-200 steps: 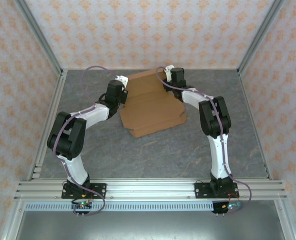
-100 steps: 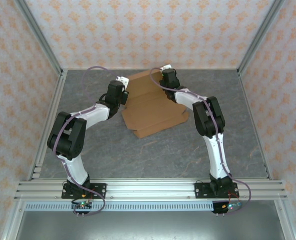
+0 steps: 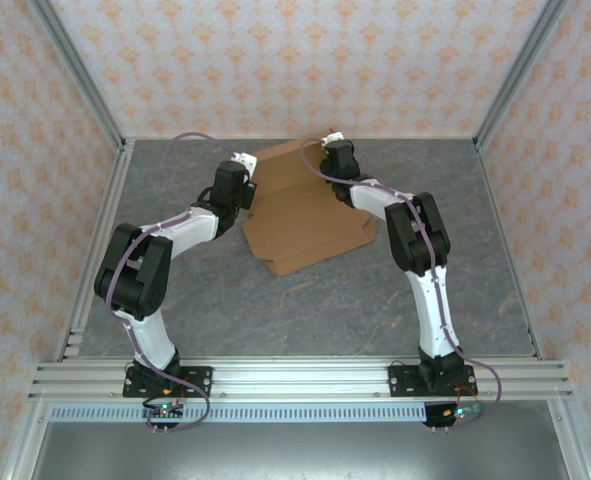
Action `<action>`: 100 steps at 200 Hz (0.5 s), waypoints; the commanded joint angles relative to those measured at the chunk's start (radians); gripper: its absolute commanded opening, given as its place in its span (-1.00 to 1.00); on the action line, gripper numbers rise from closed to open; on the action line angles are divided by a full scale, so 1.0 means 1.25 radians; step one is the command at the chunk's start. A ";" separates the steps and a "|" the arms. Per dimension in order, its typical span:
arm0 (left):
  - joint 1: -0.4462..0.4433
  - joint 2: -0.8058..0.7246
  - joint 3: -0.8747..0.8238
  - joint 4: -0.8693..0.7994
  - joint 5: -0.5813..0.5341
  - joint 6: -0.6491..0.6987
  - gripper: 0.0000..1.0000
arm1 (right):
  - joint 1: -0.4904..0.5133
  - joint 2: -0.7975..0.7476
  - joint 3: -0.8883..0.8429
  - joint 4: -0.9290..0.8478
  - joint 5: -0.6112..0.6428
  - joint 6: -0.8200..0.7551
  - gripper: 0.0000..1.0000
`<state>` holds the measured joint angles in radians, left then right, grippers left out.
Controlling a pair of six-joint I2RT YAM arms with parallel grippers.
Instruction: Fold the paper box
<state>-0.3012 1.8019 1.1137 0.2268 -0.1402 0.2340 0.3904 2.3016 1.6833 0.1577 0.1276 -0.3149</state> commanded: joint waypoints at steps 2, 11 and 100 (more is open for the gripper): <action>-0.001 -0.017 0.007 -0.020 -0.026 0.021 -1.00 | -0.021 -0.060 -0.031 -0.029 -0.050 0.016 -0.05; -0.001 -0.017 0.007 -0.021 -0.028 0.021 -1.00 | -0.025 -0.070 -0.041 -0.029 -0.066 0.016 0.01; -0.001 -0.012 0.017 -0.034 -0.042 0.013 -1.00 | -0.057 -0.160 -0.123 -0.045 -0.258 0.021 0.90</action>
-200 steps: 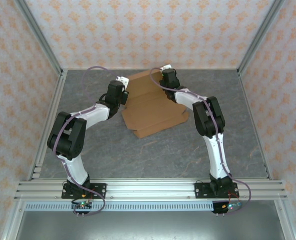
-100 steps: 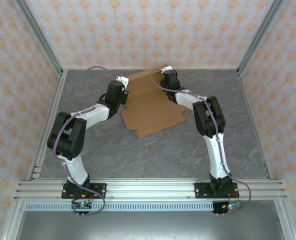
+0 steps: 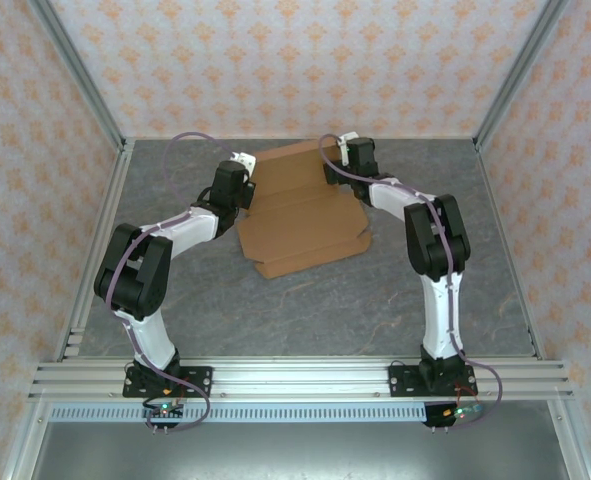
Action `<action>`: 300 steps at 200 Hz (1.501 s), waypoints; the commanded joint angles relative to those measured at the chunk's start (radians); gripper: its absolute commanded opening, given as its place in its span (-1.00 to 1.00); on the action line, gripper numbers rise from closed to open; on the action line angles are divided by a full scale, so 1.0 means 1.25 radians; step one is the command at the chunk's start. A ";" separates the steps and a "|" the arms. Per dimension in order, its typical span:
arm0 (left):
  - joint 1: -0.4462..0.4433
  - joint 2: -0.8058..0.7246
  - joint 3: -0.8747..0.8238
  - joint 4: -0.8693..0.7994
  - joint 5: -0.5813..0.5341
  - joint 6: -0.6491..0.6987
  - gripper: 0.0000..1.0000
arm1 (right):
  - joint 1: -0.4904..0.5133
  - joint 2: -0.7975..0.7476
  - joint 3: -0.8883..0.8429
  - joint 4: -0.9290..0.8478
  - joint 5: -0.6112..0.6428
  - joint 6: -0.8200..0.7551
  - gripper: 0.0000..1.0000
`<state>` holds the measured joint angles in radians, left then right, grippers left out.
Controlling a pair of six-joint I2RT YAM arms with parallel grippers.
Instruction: Fold the paper box
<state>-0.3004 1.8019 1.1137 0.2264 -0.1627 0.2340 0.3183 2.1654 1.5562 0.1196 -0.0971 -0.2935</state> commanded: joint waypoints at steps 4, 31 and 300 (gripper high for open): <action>-0.001 -0.011 0.018 -0.035 -0.024 0.012 -1.00 | 0.000 -0.053 -0.024 -0.015 -0.084 0.005 0.91; -0.001 -0.008 0.022 -0.039 -0.024 0.008 -1.00 | -0.003 -0.077 -0.046 -0.009 -0.121 0.011 0.98; -0.001 -0.007 0.032 -0.060 -0.023 -0.001 -1.00 | -0.066 -0.151 -0.027 -0.110 -0.228 0.005 0.26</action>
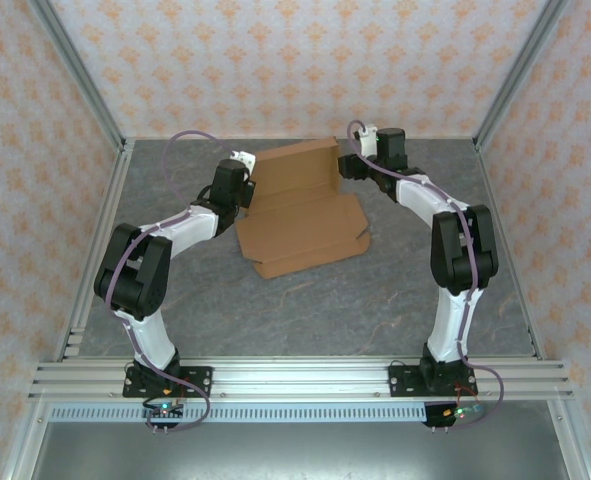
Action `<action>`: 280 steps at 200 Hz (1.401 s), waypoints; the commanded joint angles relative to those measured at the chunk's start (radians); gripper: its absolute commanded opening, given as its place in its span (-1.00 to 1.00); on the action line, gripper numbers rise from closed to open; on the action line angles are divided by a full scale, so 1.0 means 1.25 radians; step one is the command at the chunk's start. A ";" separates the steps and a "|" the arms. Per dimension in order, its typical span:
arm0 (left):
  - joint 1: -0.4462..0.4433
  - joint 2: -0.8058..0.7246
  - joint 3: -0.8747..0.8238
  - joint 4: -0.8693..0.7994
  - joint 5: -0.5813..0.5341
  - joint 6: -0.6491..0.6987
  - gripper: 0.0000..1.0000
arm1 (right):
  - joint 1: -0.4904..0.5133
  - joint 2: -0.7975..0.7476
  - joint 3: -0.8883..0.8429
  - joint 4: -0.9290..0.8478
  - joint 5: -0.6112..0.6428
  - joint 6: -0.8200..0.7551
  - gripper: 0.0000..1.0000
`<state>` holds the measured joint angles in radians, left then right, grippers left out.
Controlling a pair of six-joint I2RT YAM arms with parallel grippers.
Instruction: Fold the paper box
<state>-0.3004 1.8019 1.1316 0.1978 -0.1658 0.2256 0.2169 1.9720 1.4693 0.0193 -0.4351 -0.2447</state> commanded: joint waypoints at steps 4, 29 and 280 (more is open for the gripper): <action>-0.001 -0.007 0.018 -0.037 -0.020 0.006 -1.00 | 0.019 0.010 0.047 -0.029 0.046 -0.036 0.27; -0.001 -0.007 0.019 -0.038 -0.020 0.005 -1.00 | 0.042 0.066 0.094 -0.037 0.078 -0.039 0.26; -0.001 -0.002 0.023 -0.040 -0.014 0.002 -1.00 | 0.129 0.222 0.218 -0.011 0.458 0.118 -0.69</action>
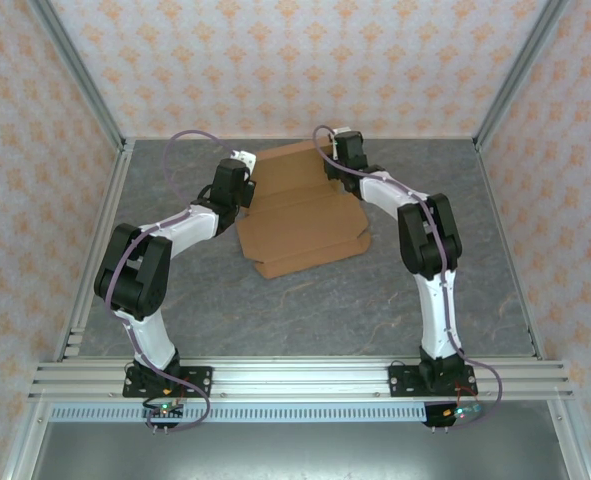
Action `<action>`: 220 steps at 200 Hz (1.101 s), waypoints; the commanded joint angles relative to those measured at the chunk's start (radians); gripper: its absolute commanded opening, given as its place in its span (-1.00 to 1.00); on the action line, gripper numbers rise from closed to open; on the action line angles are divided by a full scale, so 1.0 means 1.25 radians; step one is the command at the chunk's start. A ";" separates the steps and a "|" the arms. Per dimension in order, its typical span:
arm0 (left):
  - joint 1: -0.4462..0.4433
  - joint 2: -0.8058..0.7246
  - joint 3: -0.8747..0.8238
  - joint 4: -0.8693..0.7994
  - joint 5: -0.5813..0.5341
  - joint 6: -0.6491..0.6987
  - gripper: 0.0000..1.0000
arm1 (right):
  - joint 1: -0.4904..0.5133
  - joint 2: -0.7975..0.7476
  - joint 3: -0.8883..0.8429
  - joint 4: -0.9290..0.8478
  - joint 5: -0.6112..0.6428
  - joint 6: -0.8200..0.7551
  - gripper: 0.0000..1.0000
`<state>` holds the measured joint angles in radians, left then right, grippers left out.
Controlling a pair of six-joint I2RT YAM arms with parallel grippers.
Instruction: Fold the paper box
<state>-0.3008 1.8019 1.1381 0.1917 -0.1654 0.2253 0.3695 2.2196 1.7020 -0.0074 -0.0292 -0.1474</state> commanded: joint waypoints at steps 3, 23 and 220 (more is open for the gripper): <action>-0.001 -0.002 0.017 -0.034 -0.015 0.002 -1.00 | 0.009 0.025 0.035 0.007 0.141 0.042 -0.70; -0.001 -0.001 0.017 -0.035 -0.014 0.001 -1.00 | 0.016 0.037 0.059 -0.012 0.167 0.053 -0.71; -0.001 0.002 0.019 -0.036 -0.020 0.003 -1.00 | -0.039 -0.234 -0.202 0.039 -0.165 -0.037 0.82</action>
<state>-0.3004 1.8019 1.1381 0.1890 -0.1661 0.2104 0.3325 2.0396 1.5017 0.0166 -0.1535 -0.1654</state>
